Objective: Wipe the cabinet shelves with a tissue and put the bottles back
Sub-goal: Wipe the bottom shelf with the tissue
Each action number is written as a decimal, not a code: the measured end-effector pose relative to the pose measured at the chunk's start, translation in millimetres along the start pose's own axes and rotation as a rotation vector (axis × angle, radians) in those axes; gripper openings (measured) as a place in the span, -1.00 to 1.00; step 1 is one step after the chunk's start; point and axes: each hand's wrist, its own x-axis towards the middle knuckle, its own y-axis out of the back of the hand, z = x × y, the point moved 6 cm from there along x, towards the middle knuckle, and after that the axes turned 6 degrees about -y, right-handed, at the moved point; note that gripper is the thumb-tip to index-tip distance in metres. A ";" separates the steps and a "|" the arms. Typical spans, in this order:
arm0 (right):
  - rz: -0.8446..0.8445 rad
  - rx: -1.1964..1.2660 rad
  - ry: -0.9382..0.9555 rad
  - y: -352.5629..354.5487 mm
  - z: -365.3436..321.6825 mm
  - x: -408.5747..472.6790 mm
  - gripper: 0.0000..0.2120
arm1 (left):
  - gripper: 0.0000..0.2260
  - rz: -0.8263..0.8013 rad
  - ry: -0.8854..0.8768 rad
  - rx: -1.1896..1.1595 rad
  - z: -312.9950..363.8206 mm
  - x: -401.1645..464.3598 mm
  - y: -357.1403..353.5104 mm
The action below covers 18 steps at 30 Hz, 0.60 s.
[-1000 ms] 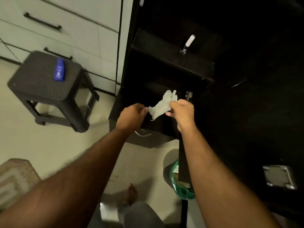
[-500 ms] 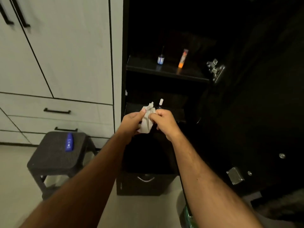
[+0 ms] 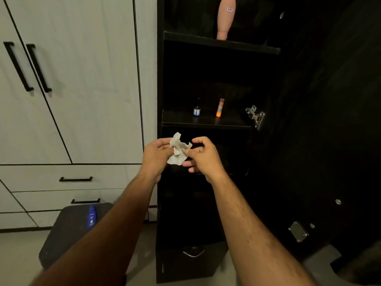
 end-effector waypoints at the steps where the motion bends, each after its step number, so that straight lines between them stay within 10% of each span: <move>1: -0.002 0.046 -0.038 -0.9 0.9 0.2 -0.69 | -0.79 -0.005 -0.020 0.012 1.2 0.6 0.0; 18: -0.224 0.157 -0.084 -106.3 28.8 57.2 -0.88 | -0.85 0.138 -0.039 0.135 -19.0 23.9 90.9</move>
